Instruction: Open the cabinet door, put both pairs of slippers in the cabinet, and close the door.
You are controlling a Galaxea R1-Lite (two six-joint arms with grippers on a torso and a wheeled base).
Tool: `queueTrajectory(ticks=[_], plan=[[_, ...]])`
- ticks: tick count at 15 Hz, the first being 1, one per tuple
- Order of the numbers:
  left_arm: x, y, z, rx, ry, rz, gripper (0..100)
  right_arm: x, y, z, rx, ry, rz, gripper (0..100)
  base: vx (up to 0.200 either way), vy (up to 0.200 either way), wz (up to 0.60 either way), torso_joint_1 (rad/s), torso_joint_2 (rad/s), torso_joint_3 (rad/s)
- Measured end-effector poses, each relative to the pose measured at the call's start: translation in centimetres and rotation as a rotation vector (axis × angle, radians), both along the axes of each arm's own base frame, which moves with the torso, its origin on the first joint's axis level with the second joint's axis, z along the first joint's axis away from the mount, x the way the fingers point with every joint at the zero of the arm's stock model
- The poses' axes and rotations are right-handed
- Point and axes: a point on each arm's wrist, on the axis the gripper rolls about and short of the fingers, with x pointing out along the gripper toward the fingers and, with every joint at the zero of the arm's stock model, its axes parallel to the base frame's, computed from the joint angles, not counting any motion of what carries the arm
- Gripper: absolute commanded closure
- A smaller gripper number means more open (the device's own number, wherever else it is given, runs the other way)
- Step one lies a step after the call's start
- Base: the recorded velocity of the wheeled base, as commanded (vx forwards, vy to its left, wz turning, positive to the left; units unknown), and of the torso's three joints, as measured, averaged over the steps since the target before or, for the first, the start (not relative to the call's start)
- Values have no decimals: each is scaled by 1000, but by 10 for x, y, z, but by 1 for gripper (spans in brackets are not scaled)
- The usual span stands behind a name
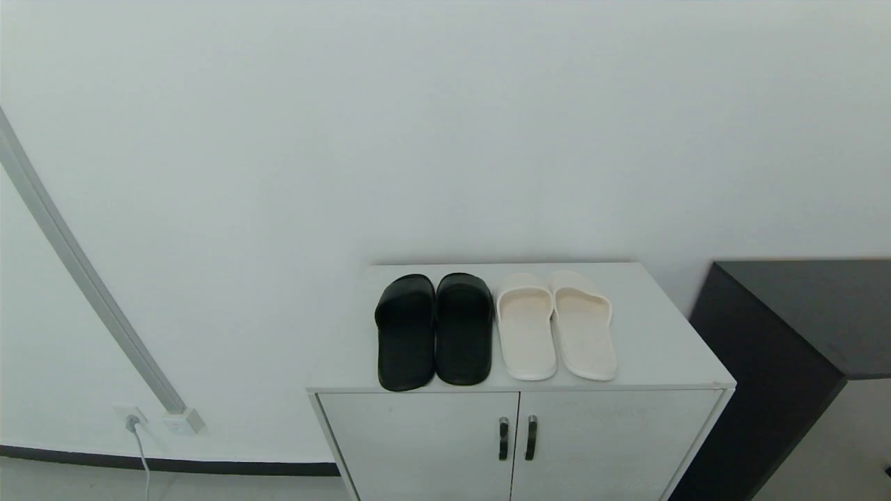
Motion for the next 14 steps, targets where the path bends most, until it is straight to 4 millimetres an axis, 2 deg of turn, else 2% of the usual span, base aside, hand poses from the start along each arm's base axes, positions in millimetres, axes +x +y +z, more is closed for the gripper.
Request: queueTrajectory(ticks=[8, 11, 12, 14], plan=[[0, 0, 0, 1, 0, -1, 100, -1, 0, 4, -18, -9, 6, 0, 0, 0, 0, 0, 0, 0], [0, 0, 0, 2, 0, -1, 100, -7, 0, 53, 35, -67, 50, 0, 0, 0, 0, 0, 0, 0], [0, 0, 0, 2, 0, 0, 100, -4, 1, 63, 29, -40, 87, 0, 0, 0, 0, 0, 0, 0], [0, 0, 0, 2, 0, -2, 100, 15, 3, 77, 22, 71, 180, 0, 0, 0, 0, 0, 0, 0]])
